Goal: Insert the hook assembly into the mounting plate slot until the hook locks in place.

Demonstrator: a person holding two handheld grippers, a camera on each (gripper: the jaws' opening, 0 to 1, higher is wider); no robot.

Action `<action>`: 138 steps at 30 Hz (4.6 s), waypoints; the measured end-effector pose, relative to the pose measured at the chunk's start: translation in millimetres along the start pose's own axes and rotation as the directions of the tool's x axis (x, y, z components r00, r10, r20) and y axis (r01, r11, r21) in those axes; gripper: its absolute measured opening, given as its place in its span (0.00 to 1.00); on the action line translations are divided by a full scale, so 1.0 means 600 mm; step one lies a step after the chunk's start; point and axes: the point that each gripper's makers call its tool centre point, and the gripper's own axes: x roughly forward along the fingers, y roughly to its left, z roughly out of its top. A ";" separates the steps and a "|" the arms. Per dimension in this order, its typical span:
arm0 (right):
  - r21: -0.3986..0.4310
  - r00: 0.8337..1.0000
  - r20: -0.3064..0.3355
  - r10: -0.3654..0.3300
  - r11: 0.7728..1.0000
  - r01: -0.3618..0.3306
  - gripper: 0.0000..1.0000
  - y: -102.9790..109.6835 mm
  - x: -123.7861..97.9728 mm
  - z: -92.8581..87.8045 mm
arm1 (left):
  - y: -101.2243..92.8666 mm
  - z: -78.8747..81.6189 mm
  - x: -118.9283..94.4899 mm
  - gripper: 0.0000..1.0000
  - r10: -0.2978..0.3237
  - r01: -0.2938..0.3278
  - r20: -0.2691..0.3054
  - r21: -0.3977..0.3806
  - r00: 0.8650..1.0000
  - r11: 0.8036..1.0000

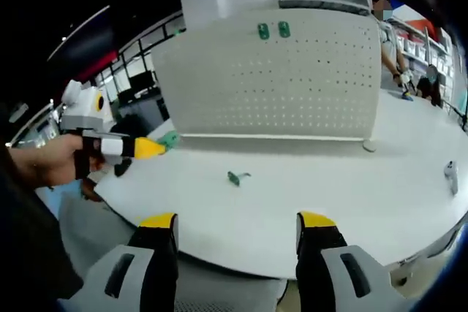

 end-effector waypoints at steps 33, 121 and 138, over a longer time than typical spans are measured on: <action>0.343 0.906 0.204 0.372 0.839 -0.422 0.14 0.180 0.074 0.160 | -0.051 0.039 -0.053 0.02 -0.061 0.052 0.144 0.063 0.988 0.997; -0.274 0.937 0.149 0.317 0.923 -0.269 0.00 0.191 0.077 0.176 | -0.106 0.068 -0.106 1.00 -0.161 0.152 0.164 0.067 0.973 0.986; -0.326 0.951 0.296 0.094 0.945 0.008 0.00 0.074 0.101 0.258 | -0.036 0.091 -0.111 1.00 -0.038 0.019 0.182 0.107 0.982 0.994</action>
